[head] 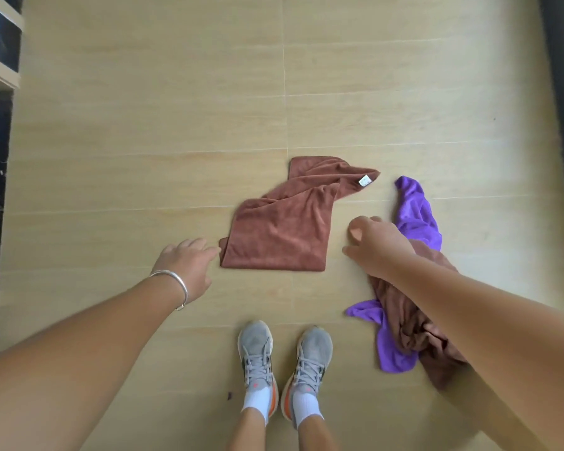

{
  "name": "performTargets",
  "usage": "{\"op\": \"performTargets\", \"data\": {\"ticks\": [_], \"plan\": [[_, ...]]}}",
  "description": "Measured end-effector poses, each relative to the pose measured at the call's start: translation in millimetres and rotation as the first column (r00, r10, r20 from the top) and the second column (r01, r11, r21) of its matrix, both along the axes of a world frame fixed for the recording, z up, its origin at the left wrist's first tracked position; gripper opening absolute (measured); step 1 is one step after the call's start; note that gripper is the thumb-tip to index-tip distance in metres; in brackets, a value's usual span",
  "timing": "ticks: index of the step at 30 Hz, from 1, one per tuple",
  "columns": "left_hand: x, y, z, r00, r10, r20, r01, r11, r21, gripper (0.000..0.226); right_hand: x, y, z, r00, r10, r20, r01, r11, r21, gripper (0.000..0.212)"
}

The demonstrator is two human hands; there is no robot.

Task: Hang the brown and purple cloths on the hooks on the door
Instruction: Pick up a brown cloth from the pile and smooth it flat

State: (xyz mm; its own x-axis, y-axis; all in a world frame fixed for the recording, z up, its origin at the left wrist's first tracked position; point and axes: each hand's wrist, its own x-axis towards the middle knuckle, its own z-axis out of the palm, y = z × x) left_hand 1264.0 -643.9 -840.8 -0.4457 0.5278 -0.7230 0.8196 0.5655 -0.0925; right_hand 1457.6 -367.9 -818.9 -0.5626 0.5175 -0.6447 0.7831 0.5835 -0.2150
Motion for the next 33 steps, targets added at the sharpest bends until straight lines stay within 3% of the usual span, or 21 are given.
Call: {"op": "performTargets", "data": {"ticks": [8, 15, 27, 33], "plan": [[20.3, -26.5, -91.3, 0.998, -0.029, 0.063, 0.025, 0.998, 0.056, 0.056, 6.4, -32.2, -83.6, 0.992, 0.061, 0.110, -0.060, 0.998, -0.005, 0.049], [6.4, -22.7, -134.6, 0.998, -0.032, 0.062, 0.031, 0.999, 0.030, 0.049, 0.3, -28.2, -123.6, 0.991, 0.032, 0.129, -0.030, 0.999, -0.015, 0.044], [-59.2, 112.0, -87.7, 1.000, -0.030, -0.003, 0.030, 0.985, 0.169, 0.058, -31.6, 57.5, -68.2, 0.989, -0.132, 0.064, 0.127, 0.989, 0.070, 0.053], [-88.7, 193.4, -96.8, 0.998, -0.060, -0.016, 0.062, 0.977, 0.205, 0.057, -55.6, 117.6, -89.4, 0.985, -0.171, 0.038, 0.168, 0.983, 0.076, 0.064]]}}
